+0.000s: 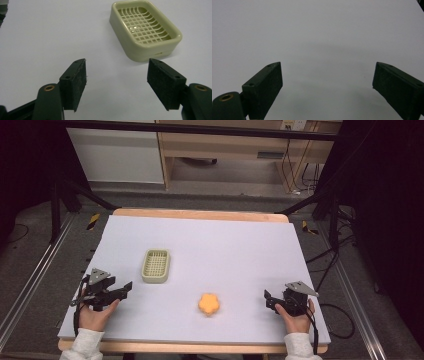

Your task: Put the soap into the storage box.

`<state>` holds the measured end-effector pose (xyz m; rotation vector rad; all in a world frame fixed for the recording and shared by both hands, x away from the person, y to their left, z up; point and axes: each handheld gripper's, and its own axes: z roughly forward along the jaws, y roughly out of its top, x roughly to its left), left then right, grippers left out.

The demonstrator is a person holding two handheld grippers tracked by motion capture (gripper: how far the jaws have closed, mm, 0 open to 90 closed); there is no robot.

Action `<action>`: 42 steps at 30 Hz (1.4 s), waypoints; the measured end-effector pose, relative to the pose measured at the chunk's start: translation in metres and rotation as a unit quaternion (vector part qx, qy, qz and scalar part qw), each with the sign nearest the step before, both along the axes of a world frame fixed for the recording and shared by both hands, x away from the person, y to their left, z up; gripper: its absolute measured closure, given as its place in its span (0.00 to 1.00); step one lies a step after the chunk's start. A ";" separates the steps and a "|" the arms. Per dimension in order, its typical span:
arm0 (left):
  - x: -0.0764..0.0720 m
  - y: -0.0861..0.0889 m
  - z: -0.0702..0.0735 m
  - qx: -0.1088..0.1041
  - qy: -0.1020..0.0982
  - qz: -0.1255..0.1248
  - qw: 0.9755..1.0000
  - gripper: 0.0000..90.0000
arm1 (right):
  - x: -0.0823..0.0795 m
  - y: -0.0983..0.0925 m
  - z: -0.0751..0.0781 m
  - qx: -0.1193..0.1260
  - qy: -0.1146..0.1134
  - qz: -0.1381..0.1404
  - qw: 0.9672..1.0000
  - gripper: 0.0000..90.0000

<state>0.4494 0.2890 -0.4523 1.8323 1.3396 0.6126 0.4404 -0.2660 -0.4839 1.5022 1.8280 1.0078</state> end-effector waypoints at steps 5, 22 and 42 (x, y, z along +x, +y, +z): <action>-0.003 -0.007 0.003 0.001 -0.005 -0.014 1.000 0.35 | 0.000 0.001 0.000 0.000 0.001 0.007 1.000 0.12; -0.009 -0.035 0.010 0.018 -0.012 -0.056 0.998 0.35 | -0.001 0.003 0.000 0.004 0.003 0.012 1.000 0.11; -0.010 -0.051 0.014 0.024 -0.017 -0.080 0.996 0.34 | 0.000 0.004 0.000 0.000 0.005 0.013 1.000 0.09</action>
